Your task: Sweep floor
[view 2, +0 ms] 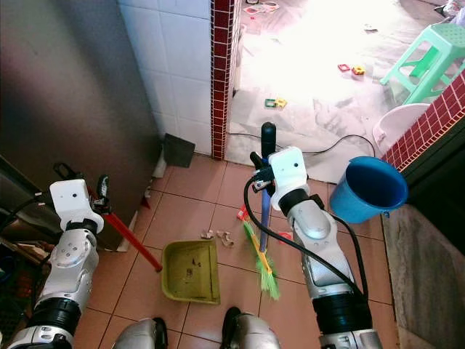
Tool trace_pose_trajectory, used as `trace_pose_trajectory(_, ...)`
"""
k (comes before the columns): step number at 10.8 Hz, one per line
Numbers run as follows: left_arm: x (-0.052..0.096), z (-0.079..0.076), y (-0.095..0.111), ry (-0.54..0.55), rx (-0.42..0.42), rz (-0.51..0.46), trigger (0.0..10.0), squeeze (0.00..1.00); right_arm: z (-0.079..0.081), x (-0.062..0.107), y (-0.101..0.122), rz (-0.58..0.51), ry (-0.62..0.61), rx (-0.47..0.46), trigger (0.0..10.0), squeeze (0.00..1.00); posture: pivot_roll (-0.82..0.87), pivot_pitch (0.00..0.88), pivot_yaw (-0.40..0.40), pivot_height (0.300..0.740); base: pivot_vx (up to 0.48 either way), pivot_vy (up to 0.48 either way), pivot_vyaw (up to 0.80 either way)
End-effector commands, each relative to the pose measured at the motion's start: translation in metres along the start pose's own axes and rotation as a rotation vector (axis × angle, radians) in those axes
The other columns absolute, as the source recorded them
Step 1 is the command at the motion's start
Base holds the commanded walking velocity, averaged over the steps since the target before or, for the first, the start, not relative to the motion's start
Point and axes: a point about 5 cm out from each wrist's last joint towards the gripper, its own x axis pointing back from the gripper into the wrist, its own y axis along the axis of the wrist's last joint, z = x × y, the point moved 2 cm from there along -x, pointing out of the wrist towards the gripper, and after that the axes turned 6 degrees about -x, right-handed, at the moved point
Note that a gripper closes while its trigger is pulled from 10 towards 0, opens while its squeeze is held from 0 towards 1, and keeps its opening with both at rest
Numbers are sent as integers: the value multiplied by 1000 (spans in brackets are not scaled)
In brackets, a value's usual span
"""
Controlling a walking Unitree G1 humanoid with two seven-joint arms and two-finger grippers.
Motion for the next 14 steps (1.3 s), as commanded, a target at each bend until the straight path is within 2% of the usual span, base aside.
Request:
trace_pose_trajectory(1,-4,0,8,0,2,-24,10000,0,-2,-1,4,-16,-11,31,10000,0,-101,157,-63,740,0,0,0)
trace_pose_trajectory(2,-4,0,8,0,5,-23,2039,0,-2,-1,4,-16,-12,31,10000,0,-102,157,-62,740,0,0,0)
trace_pose_trajectory(3,-3,-1,7,-8,21,-24,0,0,-3,-1,4,-15,-13,32,10000,0,-102,155,-62,740,0,0,0)
trace_pose_trajectory(12,-13,-1,12,-22,44,-34,0,0,-3,-10,7,-38,-23,31,10000,0,-91,107,-45,740,0,0,0)
trace_pose_trajectory(14,-18,0,13,-5,5,-23,0,0,-2,-16,7,-53,-25,29,10000,0,-74,76,-34,740,0,0,0)
